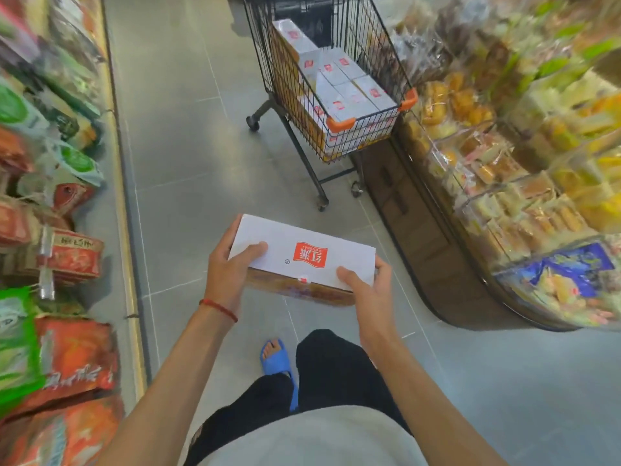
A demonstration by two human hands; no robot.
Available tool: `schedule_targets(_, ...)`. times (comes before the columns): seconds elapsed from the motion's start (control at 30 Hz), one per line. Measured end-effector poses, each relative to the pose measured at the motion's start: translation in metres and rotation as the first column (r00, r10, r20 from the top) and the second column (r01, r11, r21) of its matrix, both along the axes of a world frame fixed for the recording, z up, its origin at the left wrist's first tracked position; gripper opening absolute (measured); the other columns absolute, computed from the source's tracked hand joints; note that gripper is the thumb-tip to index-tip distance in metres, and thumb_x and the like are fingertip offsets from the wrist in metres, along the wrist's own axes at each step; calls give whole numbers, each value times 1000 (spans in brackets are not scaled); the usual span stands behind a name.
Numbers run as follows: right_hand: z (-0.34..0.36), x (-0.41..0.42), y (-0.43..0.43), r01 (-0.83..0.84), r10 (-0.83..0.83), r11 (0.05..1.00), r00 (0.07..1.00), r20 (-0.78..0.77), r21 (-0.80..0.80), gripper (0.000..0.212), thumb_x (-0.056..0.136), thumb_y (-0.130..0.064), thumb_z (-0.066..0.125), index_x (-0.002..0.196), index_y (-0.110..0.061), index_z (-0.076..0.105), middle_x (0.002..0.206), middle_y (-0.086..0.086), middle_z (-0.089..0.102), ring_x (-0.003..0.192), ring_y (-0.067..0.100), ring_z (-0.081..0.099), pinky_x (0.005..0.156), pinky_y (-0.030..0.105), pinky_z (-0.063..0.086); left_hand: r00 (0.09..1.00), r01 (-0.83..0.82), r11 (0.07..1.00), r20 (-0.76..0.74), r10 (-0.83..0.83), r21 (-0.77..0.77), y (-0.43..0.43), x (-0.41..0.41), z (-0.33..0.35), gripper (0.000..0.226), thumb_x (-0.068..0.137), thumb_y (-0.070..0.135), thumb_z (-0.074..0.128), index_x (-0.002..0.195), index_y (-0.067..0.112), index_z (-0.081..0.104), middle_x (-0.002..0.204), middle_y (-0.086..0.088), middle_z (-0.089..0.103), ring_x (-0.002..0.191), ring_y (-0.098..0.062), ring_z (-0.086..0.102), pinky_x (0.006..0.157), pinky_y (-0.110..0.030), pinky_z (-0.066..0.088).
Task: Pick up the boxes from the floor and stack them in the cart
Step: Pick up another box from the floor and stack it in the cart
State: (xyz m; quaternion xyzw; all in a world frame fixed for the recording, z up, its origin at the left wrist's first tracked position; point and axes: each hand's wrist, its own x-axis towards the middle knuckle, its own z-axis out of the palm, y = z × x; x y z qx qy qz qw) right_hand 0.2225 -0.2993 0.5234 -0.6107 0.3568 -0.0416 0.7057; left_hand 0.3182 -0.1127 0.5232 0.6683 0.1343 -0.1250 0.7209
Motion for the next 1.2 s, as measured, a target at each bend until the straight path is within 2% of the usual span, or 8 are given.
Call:
schedule_targets(0.43,-10,287,-55,97,-94,994,994,53,-59,54,91,-10,76,132,-23,44,126,-6,63,110,5,66,81,22,58,990,136,983,19,-139,121,-54,297,16,64,77,30,73,139,24,57,129,0,68,118,-25,65,103,-51,51)
schedule_targets(0.57,-7,372,-70,109,-103,991,992,68,-80,57,91,-17,78,131,-30,40,126,-12,60,116,6,62,94,23,54,985,148,982,72,-157,121,-71,383,27,66,78,21,73,142,18,55,135,-1,65,124,-21,61,107,-41,49)
schedule_targets(0.7,0,446,-80,159,-157,986,986,55,-54,63,88,-23,81,134,-28,38,129,-10,59,114,5,63,78,12,54,978,163,982,117,-174,95,-90,459,33,58,89,6,69,143,22,53,120,17,67,101,7,66,80,-13,53)
schedule_targets(0.83,-1,519,-93,224,-223,974,973,53,-23,65,88,-22,81,136,-26,38,124,-16,60,105,1,66,70,8,54,964,216,971,133,-229,105,-106,544,31,57,89,-1,67,140,20,52,116,16,67,93,9,66,76,-11,52)
schedule_targets(0.97,-3,593,-98,340,-339,940,939,57,-11,65,83,-33,85,130,-39,39,130,-9,65,116,15,69,95,36,60,933,320,941,134,-333,112,-123,636,28,65,80,8,73,141,16,55,127,1,68,106,-5,64,84,-18,52)
schedule_targets(1.07,-5,637,-96,371,-374,921,927,-4,-119,63,65,-66,86,109,-69,41,117,-29,70,124,18,65,120,68,23,902,399,908,123,-414,128,-134,694,32,68,80,7,72,144,15,51,135,-4,63,113,-11,62,86,-18,52)
schedule_targets(1.13,-1,666,-97,418,-423,897,906,-12,-144,61,68,-62,86,107,-71,40,117,-31,69,125,13,64,121,67,21,878,440,887,139,-458,141,-146,728,35,63,85,-2,68,143,14,50,132,-3,63,108,-5,63,80,-15,53)
schedule_targets(1.2,5,690,-100,497,-496,864,867,39,-83,63,79,-40,86,121,-52,41,123,-17,69,117,8,67,113,50,47,848,483,860,155,-506,164,-161,759,39,57,87,-5,65,139,12,50,122,1,63,98,4,63,74,-11,52)
